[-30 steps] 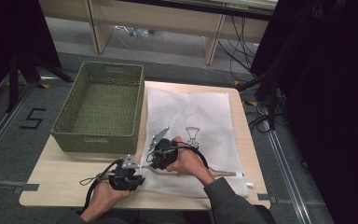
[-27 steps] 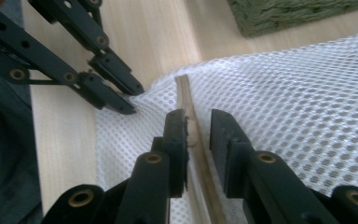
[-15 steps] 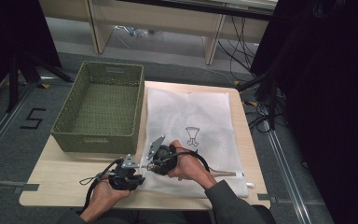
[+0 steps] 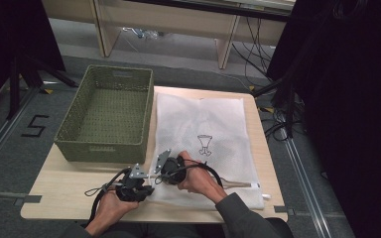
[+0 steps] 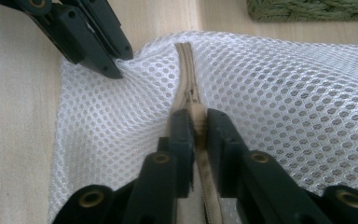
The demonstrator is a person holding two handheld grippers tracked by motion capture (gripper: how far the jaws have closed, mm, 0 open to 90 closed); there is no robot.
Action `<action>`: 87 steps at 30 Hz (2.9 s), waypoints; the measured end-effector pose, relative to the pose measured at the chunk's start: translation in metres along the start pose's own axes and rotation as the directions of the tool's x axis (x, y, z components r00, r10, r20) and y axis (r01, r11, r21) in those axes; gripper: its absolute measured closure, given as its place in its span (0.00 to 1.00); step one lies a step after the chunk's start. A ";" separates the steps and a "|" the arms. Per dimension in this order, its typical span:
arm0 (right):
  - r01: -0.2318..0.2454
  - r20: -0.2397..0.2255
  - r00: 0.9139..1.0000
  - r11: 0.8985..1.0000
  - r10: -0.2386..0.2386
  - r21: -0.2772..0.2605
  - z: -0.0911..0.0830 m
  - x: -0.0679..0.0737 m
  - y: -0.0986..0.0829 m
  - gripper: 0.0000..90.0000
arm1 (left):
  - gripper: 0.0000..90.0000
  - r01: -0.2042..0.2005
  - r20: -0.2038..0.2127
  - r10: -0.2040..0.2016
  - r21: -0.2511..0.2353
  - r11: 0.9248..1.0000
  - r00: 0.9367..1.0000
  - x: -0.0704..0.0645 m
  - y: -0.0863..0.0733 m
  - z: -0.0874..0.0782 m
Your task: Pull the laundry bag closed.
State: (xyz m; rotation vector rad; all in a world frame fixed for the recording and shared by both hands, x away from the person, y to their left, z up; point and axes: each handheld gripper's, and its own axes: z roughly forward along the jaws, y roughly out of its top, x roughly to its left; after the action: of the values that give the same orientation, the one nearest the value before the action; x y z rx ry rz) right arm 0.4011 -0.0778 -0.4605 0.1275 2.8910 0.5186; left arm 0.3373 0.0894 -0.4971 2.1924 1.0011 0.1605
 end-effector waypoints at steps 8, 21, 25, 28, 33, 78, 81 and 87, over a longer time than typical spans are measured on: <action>-0.051 -0.064 0.997 0.996 0.047 -0.069 -0.008 -0.006 -0.003 0.96 | 0.95 0.000 -0.001 0.000 -0.005 1.000 1.000 0.001 0.000 0.000; -0.095 -0.115 0.990 0.987 0.080 -0.128 -0.007 -0.013 -0.006 0.95 | 0.95 -0.001 0.000 0.001 0.001 1.000 1.000 0.001 0.000 0.001; -0.113 -0.139 0.986 0.983 0.092 -0.148 -0.008 -0.015 -0.006 0.96 | 0.95 -0.001 0.003 0.001 0.002 1.000 1.000 0.001 0.000 0.001; -0.111 -0.139 0.986 0.984 0.092 -0.137 -0.008 -0.015 -0.006 0.97 | 0.95 0.000 0.007 0.000 0.004 1.000 1.000 0.001 0.000 0.001; -0.122 -0.143 0.984 0.984 0.103 -0.133 -0.010 -0.014 -0.005 0.97 | 0.81 0.038 0.014 -0.037 -0.023 0.999 0.999 0.007 0.004 -0.006; -0.089 -0.123 0.989 0.990 0.075 -0.111 -0.022 -0.007 -0.006 0.97 | 0.74 0.258 0.191 -0.246 -0.039 0.965 0.950 0.045 0.023 -0.001; -0.096 -0.126 0.989 0.989 0.082 -0.110 -0.022 -0.007 -0.007 0.97 | 0.84 0.287 0.215 -0.272 -0.041 0.957 0.938 0.048 0.021 0.002; -0.095 -0.123 0.989 0.990 0.083 -0.102 -0.022 -0.007 -0.007 0.97 | 0.91 0.280 0.201 -0.265 -0.051 0.959 0.943 0.045 0.021 0.002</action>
State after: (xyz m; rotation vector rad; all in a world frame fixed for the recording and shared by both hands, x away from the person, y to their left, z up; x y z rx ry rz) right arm 0.4026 -0.0921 -0.4416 0.2176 2.9741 0.7200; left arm 0.3816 0.1104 -0.4922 1.9316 1.1537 -0.1361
